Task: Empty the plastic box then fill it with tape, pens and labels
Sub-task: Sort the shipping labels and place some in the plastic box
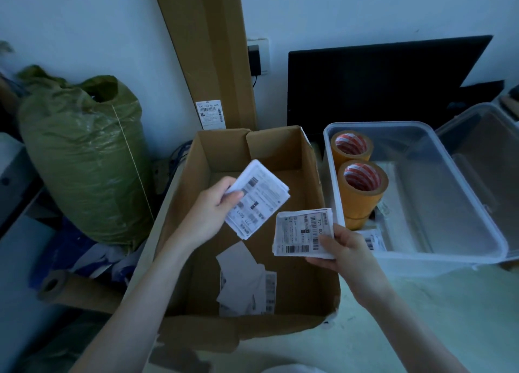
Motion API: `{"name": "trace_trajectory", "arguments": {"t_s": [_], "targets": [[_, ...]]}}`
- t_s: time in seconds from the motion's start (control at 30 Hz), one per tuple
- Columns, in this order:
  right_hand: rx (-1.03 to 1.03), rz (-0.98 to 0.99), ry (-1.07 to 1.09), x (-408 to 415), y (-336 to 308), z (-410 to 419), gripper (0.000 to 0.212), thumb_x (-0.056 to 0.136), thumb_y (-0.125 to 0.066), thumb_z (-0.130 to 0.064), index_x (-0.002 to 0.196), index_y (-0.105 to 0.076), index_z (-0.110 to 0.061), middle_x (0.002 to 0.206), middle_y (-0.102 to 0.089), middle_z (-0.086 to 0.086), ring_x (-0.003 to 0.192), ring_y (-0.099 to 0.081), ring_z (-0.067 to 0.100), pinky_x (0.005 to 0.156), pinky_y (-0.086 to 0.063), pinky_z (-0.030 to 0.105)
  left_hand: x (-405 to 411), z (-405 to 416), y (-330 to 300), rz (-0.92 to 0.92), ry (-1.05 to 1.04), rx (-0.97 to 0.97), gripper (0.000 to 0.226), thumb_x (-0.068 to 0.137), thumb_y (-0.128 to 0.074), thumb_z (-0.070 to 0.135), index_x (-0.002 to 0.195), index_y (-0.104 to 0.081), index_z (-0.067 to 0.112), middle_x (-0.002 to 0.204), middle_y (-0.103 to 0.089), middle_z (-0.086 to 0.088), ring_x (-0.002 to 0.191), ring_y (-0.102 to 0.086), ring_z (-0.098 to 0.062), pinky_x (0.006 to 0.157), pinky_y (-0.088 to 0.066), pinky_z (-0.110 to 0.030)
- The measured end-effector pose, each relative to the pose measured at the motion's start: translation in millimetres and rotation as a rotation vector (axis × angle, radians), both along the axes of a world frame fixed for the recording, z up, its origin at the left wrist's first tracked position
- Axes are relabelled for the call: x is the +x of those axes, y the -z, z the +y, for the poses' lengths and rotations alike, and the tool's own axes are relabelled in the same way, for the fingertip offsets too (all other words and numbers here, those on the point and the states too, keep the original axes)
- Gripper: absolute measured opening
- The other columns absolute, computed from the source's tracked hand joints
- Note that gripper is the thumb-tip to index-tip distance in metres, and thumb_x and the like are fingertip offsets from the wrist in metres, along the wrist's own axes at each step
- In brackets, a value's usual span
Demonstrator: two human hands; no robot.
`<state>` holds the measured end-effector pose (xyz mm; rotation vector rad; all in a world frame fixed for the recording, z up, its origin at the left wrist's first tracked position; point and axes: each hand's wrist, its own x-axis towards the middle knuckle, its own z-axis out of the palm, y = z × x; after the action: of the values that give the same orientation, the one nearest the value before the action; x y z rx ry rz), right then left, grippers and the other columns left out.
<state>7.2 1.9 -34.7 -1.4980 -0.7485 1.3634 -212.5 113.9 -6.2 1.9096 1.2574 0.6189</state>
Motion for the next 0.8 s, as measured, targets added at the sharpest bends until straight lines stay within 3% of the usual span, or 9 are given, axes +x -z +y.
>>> {"name": "trace_trajectory", "arguments": {"t_s": [0.2, 0.4, 0.6, 0.8], "targets": [[0.014, 0.275, -0.116, 3.5, -7.5, -1.8, 0.021, 0.096, -0.049, -0.016, 0.113, -0.061, -0.010, 0.103, -0.072, 0.011, 0.100, -0.070, 0.025, 0.076, -0.061, 0.033, 29.6, -9.3, -2.5, 0.017, 0.179, 0.170, 0.015, 0.096, -0.052, 0.024, 0.109, -0.059, 0.025, 0.095, -0.061, 0.014, 0.088, -0.061, 0.003, 0.067, -0.050, -0.012], [0.069, 0.255, -0.167, 9.0, -6.5, -4.9, 0.027, 0.095, -0.051, -0.012, 0.121, -0.057, -0.010, 0.111, -0.069, 0.013, 0.104, -0.068, 0.026, 0.078, -0.060, 0.033, 52.8, -15.6, 17.2, 0.012, 0.229, 0.197, 0.030, 0.095, -0.053, 0.027, 0.124, -0.059, 0.020, 0.105, -0.045, 0.011, 0.099, -0.053, -0.003, 0.079, -0.051, -0.016], [0.071, 0.211, -0.154, 8.0, -5.3, -6.5, 0.024, 0.096, -0.050, -0.012, 0.119, -0.057, -0.012, 0.109, -0.068, 0.015, 0.102, -0.068, 0.026, 0.077, -0.060, 0.034, 62.3, -34.0, 33.3, -0.076, 0.250, 0.110, 0.036, 0.099, -0.044, 0.030, 0.131, -0.055, 0.017, 0.103, -0.050, 0.009, 0.089, -0.056, -0.001, 0.071, -0.051, -0.017], [0.056, 0.204, -0.158, 4.0, -3.9, -8.4, 0.023, 0.097, -0.048, -0.013, 0.117, -0.058, -0.013, 0.107, -0.070, 0.012, 0.102, -0.069, 0.025, 0.077, -0.060, 0.033, 61.0, -38.0, 36.3, -0.186, 0.125, 0.109, 0.027, 0.101, -0.040, 0.029, 0.114, -0.062, 0.022, 0.096, -0.059, 0.006, 0.079, -0.061, -0.008, 0.063, -0.051, -0.022]]}}
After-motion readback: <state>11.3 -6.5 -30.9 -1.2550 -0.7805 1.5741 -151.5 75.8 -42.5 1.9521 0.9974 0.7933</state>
